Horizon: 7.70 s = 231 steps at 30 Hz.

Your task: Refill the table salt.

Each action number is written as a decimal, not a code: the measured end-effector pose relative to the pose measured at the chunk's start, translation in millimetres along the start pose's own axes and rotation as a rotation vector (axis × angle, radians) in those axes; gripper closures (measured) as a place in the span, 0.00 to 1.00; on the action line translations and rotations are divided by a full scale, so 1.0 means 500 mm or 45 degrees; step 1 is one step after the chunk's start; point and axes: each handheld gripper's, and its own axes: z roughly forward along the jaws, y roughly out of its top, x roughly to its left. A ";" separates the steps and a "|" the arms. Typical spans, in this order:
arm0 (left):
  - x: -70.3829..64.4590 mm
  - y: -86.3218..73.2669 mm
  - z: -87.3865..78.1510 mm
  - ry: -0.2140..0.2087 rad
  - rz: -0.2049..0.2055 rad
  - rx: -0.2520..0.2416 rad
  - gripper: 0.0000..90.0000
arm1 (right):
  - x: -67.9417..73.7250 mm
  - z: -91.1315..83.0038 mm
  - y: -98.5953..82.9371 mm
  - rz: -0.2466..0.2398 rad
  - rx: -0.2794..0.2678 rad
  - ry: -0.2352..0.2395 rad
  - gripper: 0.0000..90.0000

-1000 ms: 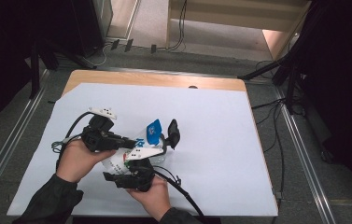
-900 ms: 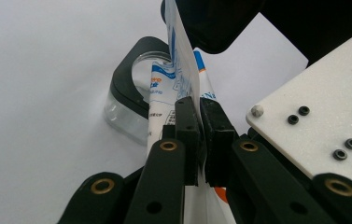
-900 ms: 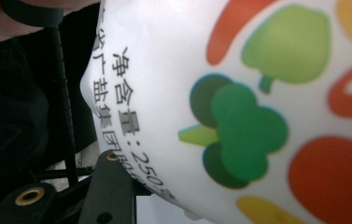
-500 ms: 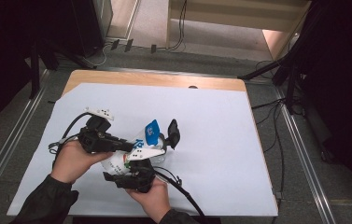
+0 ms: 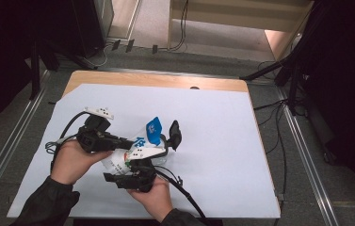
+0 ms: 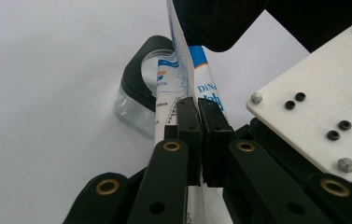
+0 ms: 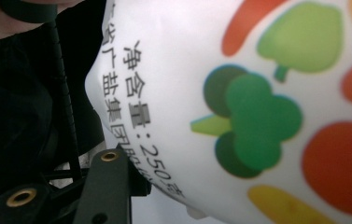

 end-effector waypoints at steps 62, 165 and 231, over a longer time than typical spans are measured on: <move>-0.010 0.008 0.006 0.047 0.038 0.005 1.00 | -0.007 -0.004 0.003 0.036 -0.028 0.052 0.64; -0.018 0.016 -0.007 0.060 0.033 -0.013 1.00 | -0.016 -0.009 0.018 0.095 -0.044 0.114 0.68; -0.014 0.018 0.000 0.063 0.027 -0.012 1.00 | -0.019 -0.009 0.019 0.063 -0.013 0.099 0.69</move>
